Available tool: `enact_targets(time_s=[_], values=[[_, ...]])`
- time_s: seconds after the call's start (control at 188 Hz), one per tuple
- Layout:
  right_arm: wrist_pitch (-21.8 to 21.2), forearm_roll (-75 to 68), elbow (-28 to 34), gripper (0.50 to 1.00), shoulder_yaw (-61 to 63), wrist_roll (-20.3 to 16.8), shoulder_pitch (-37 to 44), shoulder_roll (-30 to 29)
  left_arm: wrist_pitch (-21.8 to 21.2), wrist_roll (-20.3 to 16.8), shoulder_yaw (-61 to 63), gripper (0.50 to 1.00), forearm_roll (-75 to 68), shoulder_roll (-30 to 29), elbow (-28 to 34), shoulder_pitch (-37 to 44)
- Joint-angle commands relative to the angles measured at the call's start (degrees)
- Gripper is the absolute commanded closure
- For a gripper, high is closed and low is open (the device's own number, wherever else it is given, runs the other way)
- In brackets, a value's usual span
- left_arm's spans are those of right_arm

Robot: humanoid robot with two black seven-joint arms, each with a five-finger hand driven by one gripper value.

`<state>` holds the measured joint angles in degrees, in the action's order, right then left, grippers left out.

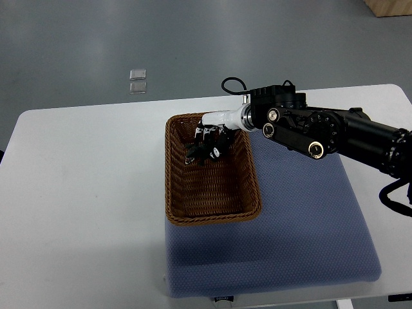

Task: Place crocodile in brown basket with right hand
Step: 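Carry the crocodile over the wicker basket and lower it inside, then open the right hand and lift it away from the basket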

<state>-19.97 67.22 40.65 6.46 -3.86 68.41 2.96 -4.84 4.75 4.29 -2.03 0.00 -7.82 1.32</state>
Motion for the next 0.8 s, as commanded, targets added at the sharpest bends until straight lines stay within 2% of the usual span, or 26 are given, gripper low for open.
enact_targets(time_s=[0.0, 0.005, 0.011, 0.016, 0.021, 0.027, 0.032, 0.037, 0.069, 0.176, 0.458, 0.65, 0.746, 0.794], values=[[0.0, 0.0, 0.0, 0.846, 0.0, 0.1, -0.7, -0.1, 0.0, 0.0, -0.1, 0.5, 0.0, 0.0, 0.0, 0.0], [0.1, 0.0, 0.0, 0.826, 0.0, 0.1, -0.8, -0.1, 0.0, 0.0, -0.1, 0.5, 0.0, 0.0, 0.0, 0.0], [0.1, 0.0, 0.0, 0.826, 0.0, 0.1, -0.8, -0.1, 0.0, 0.0, -0.1, 0.5, 0.0, 0.0, 0.0, 0.0], [0.1, 0.0, 0.0, 0.8, 0.0, 0.1, -0.8, -0.1, 0.0, 0.0, -0.1, 0.5, 0.0, 0.0, 0.0, 0.0], [0.1, 0.0, 0.0, 0.799, 0.0, 0.1, -0.8, -0.1, 0.0, 0.0, -0.1, 0.5, 0.0, 0.0, 0.0, 0.0], [0.0, 0.0, 0.0, 0.771, 0.0, 0.1, -0.8, -0.1, 0.0, 0.0, -0.1, 0.5, 0.0, 0.0, 0.0, 0.0], [0.0, 0.0, 0.0, 0.771, 0.0, 0.1, -0.8, -0.1, 0.0, 0.0, -0.1, 0.5, 0.0, 0.0, 0.0, 0.0], [0.1, 0.0, 0.0, 0.742, 0.0, 0.1, -0.9, -0.1, 0.0, 0.0, 0.0, 0.5, 0.0, 0.0, 0.1, 0.0], [0.0, -0.1, 0.0, 0.681, 0.0, 0.1, -1.1, -0.1, 0.0, 0.0, -0.1, 0.5, 0.1, 0.0, 0.0, 0.0], [-0.1, -0.2, 0.0, 0.605, 0.2, 0.1, -1.1, 0.1, 0.0, 0.0, 0.0, 0.5, 0.0, 0.0, 0.0, 0.0], [-0.4, -0.5, 0.4, 0.589, 3.6, 0.1, 0.0, 3.0, 0.0, 0.0, 0.0, 0.5, 0.0, 0.0, 0.1, 0.0], [-0.1, -5.0, 0.7, 0.589, 15.3, 0.6, 0.4, 8.6, 0.0, 0.0, 0.0, 0.5, 0.1, 0.0, 0.2, 0.0], [0.4, -11.6, 0.8, 0.589, 25.3, 3.4, -4.0, 11.6, 0.0, 0.0, 0.0, 0.5, 0.0, 0.0, 0.1, 0.0], [0.4, -11.6, 0.8, 0.589, 25.4, 3.4, -4.0, 11.6, 0.0, 0.0, 0.0, 0.5, 0.0, 0.0, 0.1, 0.0]])
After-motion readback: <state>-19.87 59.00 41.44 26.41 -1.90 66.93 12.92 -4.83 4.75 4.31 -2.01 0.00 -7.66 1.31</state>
